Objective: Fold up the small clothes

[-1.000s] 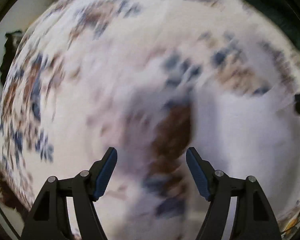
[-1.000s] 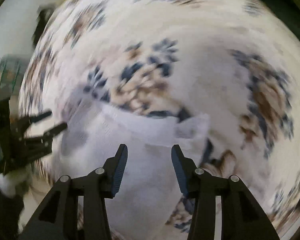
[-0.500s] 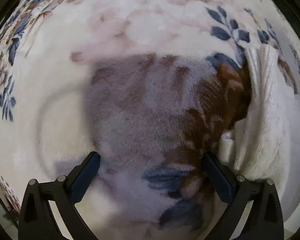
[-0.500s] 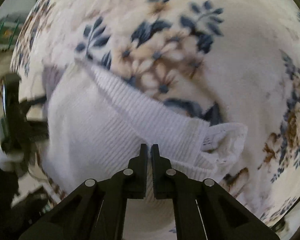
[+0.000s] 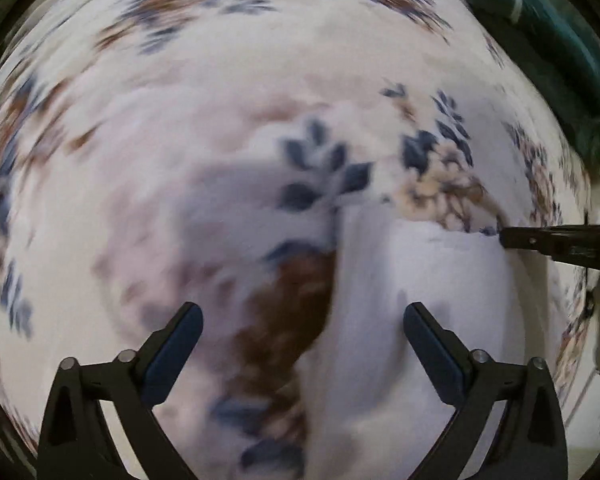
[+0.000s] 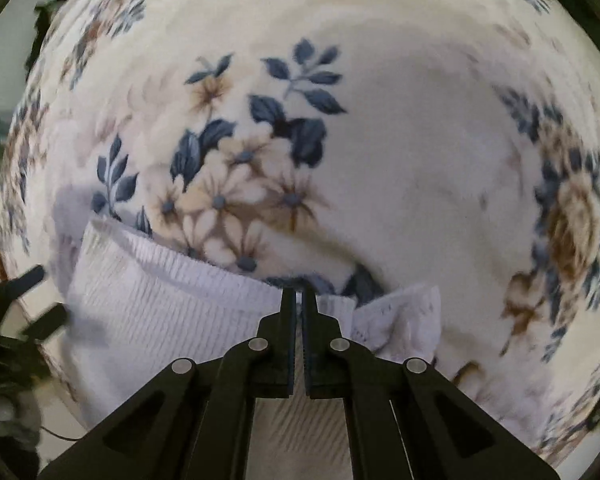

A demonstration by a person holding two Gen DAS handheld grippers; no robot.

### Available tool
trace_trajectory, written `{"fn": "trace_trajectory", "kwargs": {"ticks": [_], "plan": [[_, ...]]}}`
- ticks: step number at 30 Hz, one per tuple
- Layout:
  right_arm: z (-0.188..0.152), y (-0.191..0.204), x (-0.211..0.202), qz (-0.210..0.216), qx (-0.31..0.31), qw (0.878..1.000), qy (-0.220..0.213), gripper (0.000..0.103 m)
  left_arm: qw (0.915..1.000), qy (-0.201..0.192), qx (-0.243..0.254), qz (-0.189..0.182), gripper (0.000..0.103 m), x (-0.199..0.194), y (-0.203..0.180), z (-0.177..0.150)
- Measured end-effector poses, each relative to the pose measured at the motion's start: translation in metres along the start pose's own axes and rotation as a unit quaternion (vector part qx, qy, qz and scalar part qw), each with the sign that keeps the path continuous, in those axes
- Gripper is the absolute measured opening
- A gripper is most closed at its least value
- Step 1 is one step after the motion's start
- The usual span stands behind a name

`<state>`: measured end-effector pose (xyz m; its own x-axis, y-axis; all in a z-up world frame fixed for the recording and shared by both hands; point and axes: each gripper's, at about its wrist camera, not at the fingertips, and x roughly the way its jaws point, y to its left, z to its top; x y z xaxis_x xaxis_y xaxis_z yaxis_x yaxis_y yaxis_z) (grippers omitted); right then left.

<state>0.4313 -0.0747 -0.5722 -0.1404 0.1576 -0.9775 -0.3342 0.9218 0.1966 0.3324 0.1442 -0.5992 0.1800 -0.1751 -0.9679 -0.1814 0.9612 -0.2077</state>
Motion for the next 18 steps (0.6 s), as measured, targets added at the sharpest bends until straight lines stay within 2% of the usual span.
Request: {"fn": "trace_trajectory", "kwargs": {"ticks": [1,3,5,7,8,9,10,11,12,14,15,16,17,18], "plan": [[-0.002,-0.006,-0.003,0.009,0.012,1.000,-0.002,0.003,0.9999,-0.002,0.014,-0.004,0.080,0.005,-0.007,0.005],[-0.007,-0.021,-0.010,0.039,0.034,0.999,0.010,0.003,0.9993,0.005,0.036,-0.005,0.024,0.011,-0.018,0.011],[-0.013,-0.033,-0.021,0.055,0.049,0.997,0.006,0.007,0.9990,0.000,0.042,-0.013,0.015,0.007,-0.027,0.009],[-0.022,-0.048,-0.047,0.051,0.071,0.996,-0.028,0.007,0.9985,-0.011,0.053,-0.008,0.010,0.000,-0.035,0.006],[-0.029,-0.055,-0.059,0.054,0.088,0.994,-0.042,0.014,0.9983,-0.015,0.055,-0.008,0.010,-0.002,-0.036,0.006],[-0.041,-0.065,-0.069,0.060,0.112,0.990,-0.058,0.029,0.9983,-0.019,0.054,-0.009,0.009,-0.003,-0.037,0.007],[-0.046,-0.070,-0.073,0.065,0.124,0.988,-0.065,0.039,0.9984,-0.021,0.052,-0.009,0.009,-0.005,-0.039,0.004],[-0.057,-0.077,-0.073,0.078,0.142,0.984,-0.068,0.059,0.9984,-0.023,0.050,-0.010,0.008,-0.010,-0.033,0.003],[-0.061,-0.081,-0.070,0.087,0.149,0.983,-0.059,0.064,0.9986,-0.025,0.046,-0.011,0.008,-0.011,-0.032,0.003],[-0.067,-0.083,-0.051,0.106,0.156,0.982,-0.026,0.064,0.9988,-0.026,0.040,-0.013,0.007,-0.010,-0.032,0.003],[-0.070,-0.086,-0.044,0.109,0.157,0.981,-0.022,0.056,0.9988,-0.027,0.037,-0.015,0.007,-0.012,-0.031,0.005],[-0.069,-0.079,-0.037,0.110,0.157,0.981,-0.026,0.038,0.9989,-0.027,0.034,-0.017,0.007,-0.013,-0.032,0.006],[-0.072,-0.081,-0.035,0.103,0.163,0.981,-0.031,0.007,0.9990,-0.028,0.030,-0.019,0.007,-0.013,-0.034,0.008],[-0.075,-0.081,-0.034,0.090,0.178,0.979,-0.047,0.005,0.9990,-0.027,0.026,-0.023,0.007,-0.015,-0.033,0.009]]}}
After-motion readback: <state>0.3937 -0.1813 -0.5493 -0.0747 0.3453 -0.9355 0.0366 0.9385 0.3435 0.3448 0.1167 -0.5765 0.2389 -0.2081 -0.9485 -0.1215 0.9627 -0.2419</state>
